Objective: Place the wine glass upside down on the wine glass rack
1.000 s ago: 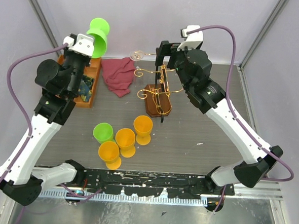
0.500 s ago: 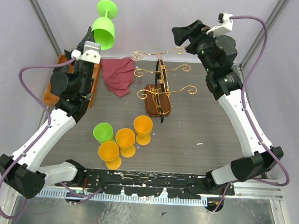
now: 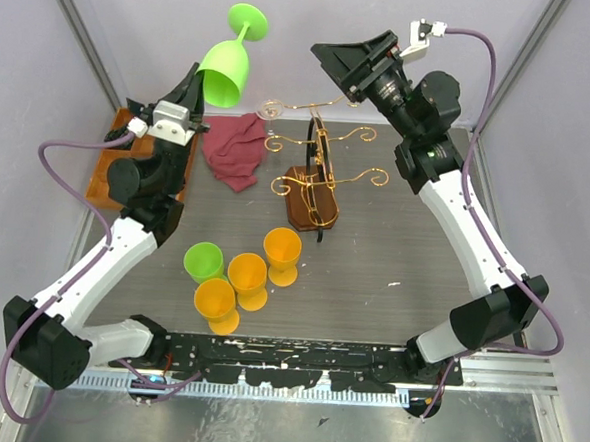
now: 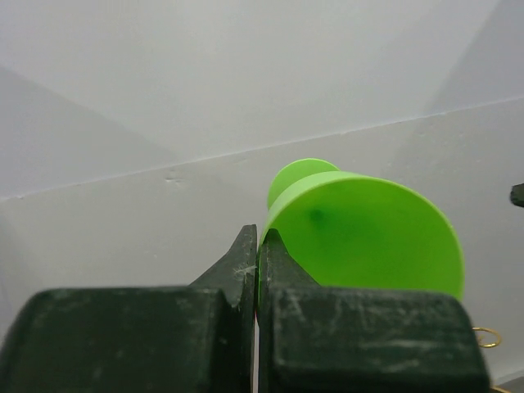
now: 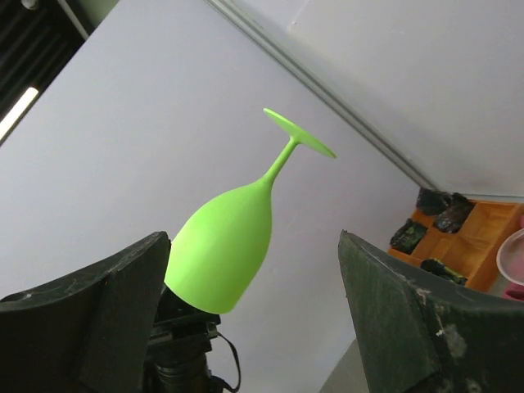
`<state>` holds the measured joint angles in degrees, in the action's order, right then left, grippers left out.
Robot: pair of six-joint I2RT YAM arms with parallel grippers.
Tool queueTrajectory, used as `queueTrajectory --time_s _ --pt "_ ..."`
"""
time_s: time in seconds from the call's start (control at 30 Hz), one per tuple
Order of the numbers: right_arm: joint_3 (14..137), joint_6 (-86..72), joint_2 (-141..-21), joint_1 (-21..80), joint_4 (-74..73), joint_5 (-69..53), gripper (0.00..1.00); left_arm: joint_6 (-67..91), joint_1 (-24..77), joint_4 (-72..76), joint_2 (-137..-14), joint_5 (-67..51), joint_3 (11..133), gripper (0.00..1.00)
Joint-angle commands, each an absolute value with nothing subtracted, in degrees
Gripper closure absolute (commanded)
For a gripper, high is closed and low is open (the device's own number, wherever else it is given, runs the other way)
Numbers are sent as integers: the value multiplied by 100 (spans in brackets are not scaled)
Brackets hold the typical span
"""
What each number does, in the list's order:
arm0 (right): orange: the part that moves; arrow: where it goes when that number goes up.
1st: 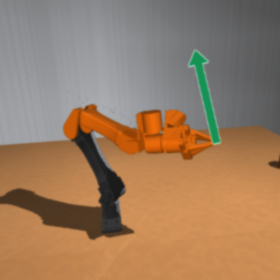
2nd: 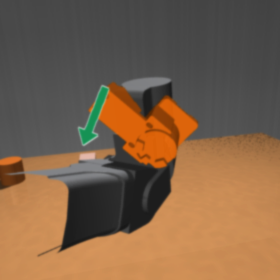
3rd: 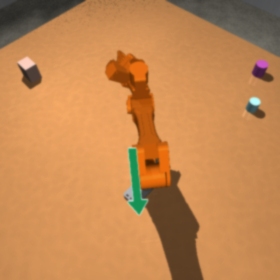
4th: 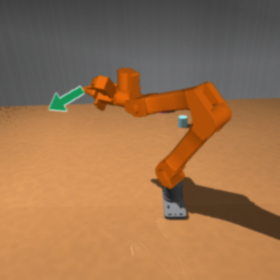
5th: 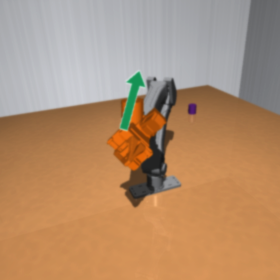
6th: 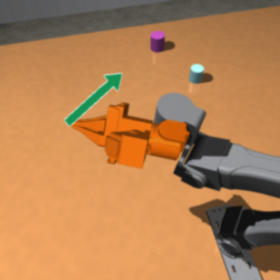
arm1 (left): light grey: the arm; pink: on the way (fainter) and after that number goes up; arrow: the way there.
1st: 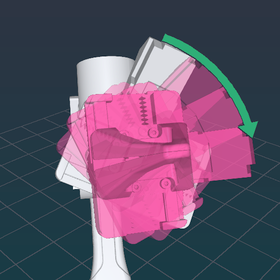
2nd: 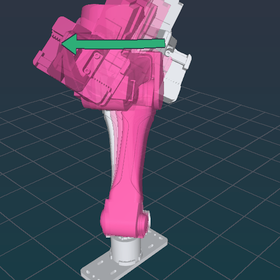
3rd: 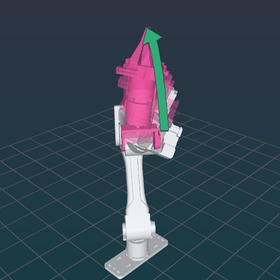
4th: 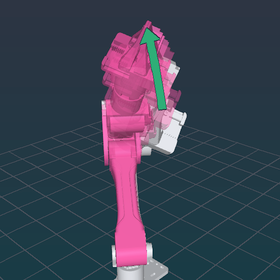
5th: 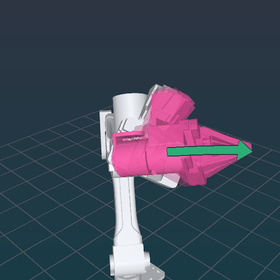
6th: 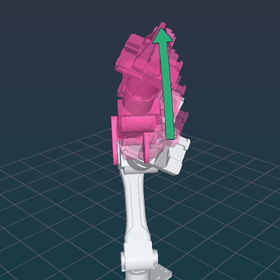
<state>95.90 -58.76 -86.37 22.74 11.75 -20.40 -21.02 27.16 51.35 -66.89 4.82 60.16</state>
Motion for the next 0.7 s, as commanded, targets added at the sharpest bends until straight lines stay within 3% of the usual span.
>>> queueTrajectory --time_s 0.0,0.67 --pt "9487 -6777 -8752 2260 2113 -2376 12 -1396 2742 5900 -6742 171 5919 100" --pt "9986 -7941 -9955 2647 3659 -2294 18 -1474 2852 5999 -6967 32 5985 100"
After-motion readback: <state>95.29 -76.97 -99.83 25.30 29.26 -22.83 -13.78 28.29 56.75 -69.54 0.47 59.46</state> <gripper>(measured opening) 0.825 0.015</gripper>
